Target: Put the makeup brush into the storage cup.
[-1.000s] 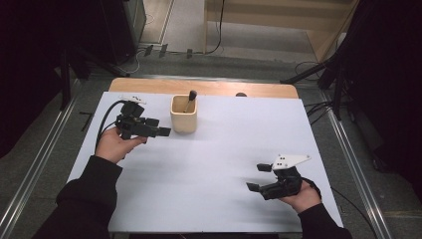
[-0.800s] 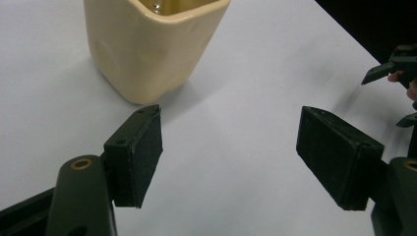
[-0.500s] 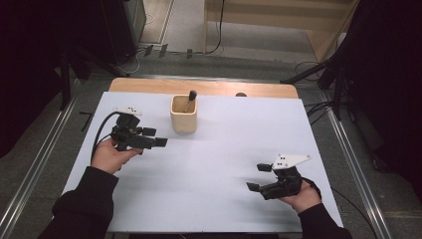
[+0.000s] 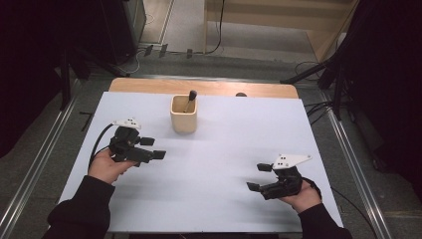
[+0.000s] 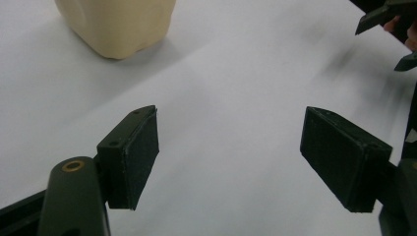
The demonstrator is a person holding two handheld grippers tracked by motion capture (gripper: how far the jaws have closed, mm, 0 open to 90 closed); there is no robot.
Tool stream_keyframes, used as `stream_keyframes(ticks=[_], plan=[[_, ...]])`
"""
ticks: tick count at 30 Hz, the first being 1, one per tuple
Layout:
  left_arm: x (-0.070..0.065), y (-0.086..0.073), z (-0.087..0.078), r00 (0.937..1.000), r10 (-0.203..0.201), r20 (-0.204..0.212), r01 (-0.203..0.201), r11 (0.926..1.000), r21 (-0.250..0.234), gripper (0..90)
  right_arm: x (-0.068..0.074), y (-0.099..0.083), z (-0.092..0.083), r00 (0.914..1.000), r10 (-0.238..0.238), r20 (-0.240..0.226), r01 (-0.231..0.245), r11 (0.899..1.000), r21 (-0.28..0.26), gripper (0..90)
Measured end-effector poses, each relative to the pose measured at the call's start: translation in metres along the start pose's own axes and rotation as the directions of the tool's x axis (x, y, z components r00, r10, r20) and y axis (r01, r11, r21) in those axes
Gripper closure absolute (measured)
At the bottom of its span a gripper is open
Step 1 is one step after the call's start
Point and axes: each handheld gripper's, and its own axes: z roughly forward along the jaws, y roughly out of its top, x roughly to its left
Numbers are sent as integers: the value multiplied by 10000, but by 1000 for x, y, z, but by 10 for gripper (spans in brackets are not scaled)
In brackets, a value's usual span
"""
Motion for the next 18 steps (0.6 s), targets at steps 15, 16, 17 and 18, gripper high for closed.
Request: stream_keyframes(ticks=[15, 16, 17, 18], plan=[[-14, -20, -5, 9985, 536, 66, -537, 9985, 132, 216, -1, 0, -1, 9999, 129, 13, -128, 9999, -89, 214], [-14, -21, -5, 9986, 531, 68, -532, 9985, 144, 216, 0, 0, -1, 9998, 174, 19, -173, 9998, -74, 214], [-15, -23, -5, 9982, 591, 47, -592, 9981, 165, 216, 0, 0, -1, 9998, 184, 14, -184, 9998, -79, 214], [-16, -25, -4, 9982, 596, 69, -597, 9981, 166, 215, -1, 0, -1, 9999, 161, 15, -161, 9998, -96, 214]])
